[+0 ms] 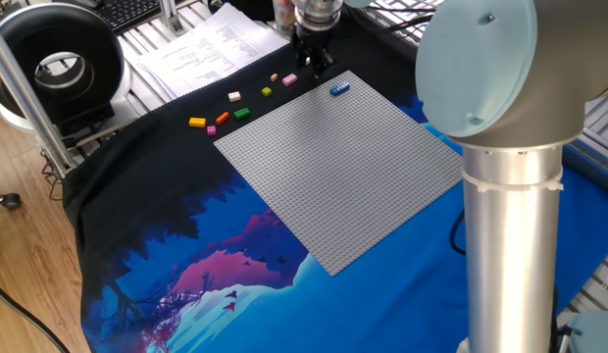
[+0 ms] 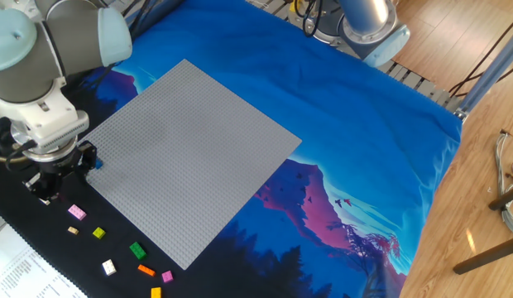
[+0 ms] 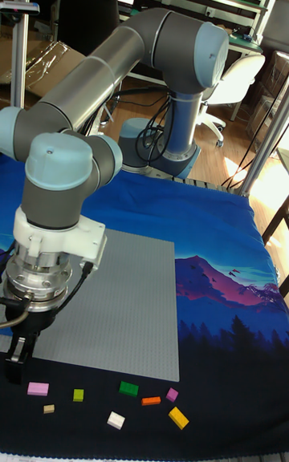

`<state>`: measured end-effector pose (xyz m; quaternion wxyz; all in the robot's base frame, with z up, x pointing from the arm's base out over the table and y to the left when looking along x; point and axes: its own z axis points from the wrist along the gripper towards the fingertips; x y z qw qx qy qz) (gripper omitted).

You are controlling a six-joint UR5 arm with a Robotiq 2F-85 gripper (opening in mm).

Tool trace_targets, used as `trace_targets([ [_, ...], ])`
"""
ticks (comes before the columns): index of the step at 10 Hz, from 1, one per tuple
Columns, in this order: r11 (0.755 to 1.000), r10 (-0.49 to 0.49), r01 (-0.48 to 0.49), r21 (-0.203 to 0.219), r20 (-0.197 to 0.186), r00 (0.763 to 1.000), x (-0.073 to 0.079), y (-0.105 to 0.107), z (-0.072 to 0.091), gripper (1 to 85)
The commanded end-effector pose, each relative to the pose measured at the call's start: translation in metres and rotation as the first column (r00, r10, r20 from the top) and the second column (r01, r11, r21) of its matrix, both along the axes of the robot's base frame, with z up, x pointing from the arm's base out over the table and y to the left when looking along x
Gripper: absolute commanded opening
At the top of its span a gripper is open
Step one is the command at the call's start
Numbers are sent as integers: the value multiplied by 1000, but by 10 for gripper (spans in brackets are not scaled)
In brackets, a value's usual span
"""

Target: Build with small Lego blocks

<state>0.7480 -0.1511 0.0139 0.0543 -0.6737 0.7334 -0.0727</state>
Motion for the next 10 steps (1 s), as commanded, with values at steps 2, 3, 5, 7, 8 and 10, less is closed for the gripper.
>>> trace_targets([
  [2, 1000, 0, -1, 27, 38, 999, 9, 5, 3, 497],
  [3, 999, -6, 5, 39, 40, 999, 9, 8, 4, 497],
  [5, 997, 0, -5, 75, 54, 999, 13, 17, 5, 497],
  [7, 999, 31, -32, 38, 36, 999, 9, 18, 3, 520],
  [8, 999, 45, -46, 14, 62, 997, 18, 24, 7, 520],
  [10, 999, 32, -33, 18, 49, 998, 24, 39, 7, 510],
])
